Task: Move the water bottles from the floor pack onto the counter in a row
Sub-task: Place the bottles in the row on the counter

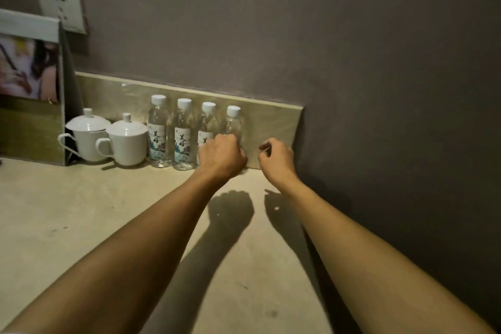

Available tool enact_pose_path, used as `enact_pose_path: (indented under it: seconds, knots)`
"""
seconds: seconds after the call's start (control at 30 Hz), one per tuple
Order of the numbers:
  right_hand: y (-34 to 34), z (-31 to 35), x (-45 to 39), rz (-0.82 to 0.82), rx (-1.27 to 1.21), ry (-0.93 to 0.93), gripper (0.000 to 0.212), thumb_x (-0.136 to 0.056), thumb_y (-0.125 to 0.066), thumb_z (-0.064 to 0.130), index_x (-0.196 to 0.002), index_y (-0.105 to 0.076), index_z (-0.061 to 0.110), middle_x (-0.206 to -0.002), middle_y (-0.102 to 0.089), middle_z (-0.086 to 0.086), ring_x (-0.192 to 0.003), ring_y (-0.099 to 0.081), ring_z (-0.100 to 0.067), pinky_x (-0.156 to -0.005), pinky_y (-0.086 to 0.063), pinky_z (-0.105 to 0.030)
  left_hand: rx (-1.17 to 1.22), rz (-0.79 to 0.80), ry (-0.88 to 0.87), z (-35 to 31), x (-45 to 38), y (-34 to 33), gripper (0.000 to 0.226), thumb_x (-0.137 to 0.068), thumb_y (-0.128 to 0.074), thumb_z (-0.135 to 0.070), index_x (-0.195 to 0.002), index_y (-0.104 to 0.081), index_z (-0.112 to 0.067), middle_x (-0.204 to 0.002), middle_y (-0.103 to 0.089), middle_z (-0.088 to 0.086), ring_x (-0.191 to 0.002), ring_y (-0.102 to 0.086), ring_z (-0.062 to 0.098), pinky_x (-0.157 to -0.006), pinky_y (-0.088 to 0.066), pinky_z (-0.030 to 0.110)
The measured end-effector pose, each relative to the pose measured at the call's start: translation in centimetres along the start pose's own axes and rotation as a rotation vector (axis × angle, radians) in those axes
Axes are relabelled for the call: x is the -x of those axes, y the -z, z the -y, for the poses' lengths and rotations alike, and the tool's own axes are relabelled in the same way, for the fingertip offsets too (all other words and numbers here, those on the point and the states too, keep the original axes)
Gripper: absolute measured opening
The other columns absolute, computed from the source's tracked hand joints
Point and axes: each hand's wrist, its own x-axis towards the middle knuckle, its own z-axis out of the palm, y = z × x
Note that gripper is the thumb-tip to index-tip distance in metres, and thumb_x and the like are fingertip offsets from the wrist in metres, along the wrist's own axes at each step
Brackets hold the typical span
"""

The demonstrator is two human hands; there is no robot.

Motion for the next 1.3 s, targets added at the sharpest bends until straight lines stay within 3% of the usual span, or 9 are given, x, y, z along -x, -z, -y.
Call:
enact_pose_path:
  seconds: [0.17,0.3,0.43,0.73,1.1,1.3]
  knots:
    - [7.3,-2.5,1.7,-0.072,-0.001,0.064,0.022,-0.092,-0.049,0.007,-0.108,-0.064,0.01,-0.113,-0.065,-0.011,-0.103,-0.06,-0.025,-0.087,-0.05,-0.035,0.044,-0.044,-0.075,-7.3,2.4,1.0,0.029,-0.09,-0.047,-0.031,-0.094,-0.069,-0.013,-0.092,-0.069,0.012,-0.084,-0.065,0.033,-0.075,-0.055,0.037]
    - [13.7,-6.7,3.7,-0.124,0.014,0.066,0.021,-0.092,-0.05,0.007,-0.108,-0.062,0.01,-0.11,-0.065,-0.01,-0.102,-0.06,-0.025,-0.081,-0.048,-0.03,0.071,-0.028,-0.116,-14.1,4.7,0.8,0.03,-0.089,-0.048,-0.033,-0.101,-0.069,-0.014,-0.1,-0.067,0.013,-0.091,-0.064,0.034,-0.075,-0.052,0.035]
    - [20.3,-11.7,6.2,-0.169,0.049,0.018,0.023,-0.09,-0.05,0.008,-0.11,-0.061,0.009,-0.109,-0.064,-0.009,-0.101,-0.06,-0.025,-0.084,-0.051,-0.035,0.121,0.003,-0.185,-21.8,7.8,-0.5,0.031,-0.09,-0.048,-0.034,-0.099,-0.07,-0.015,-0.099,-0.069,0.013,-0.088,-0.065,0.033,-0.076,-0.055,0.037]
    - [31.0,-24.6,12.4,-0.268,0.063,-0.164,0.014,-0.084,-0.058,0.006,-0.097,-0.063,0.008,-0.098,-0.068,-0.012,-0.093,-0.061,-0.027,-0.076,-0.047,-0.031,0.169,0.181,-0.337,-38.2,14.9,-6.1,0.029,-0.089,-0.049,-0.035,-0.101,-0.068,-0.017,-0.098,-0.068,0.009,-0.089,-0.065,0.032,-0.079,-0.055,0.039]
    - [34.5,-40.1,15.5,-0.21,-0.021,-0.488,0.01,-0.084,-0.059,0.008,-0.081,-0.059,0.019,-0.082,-0.065,-0.006,-0.089,-0.067,-0.028,-0.077,-0.05,-0.029,0.198,0.521,-0.41,-47.7,21.0,-17.7,0.028,-0.088,-0.052,-0.037,-0.095,-0.068,-0.015,-0.095,-0.066,0.007,-0.088,-0.065,0.03,-0.075,-0.052,0.036]
    - [33.6,-51.6,16.2,-0.093,-0.049,-0.712,0.009,-0.089,-0.058,0.014,-0.08,-0.059,0.016,-0.09,-0.068,-0.008,-0.091,-0.066,-0.026,-0.077,-0.052,-0.033,0.171,0.765,-0.361,-51.7,23.3,-28.1,0.027,-0.09,-0.052,-0.037,-0.096,-0.066,-0.015,-0.099,-0.067,0.008,-0.089,-0.064,0.027,-0.074,-0.052,0.034]
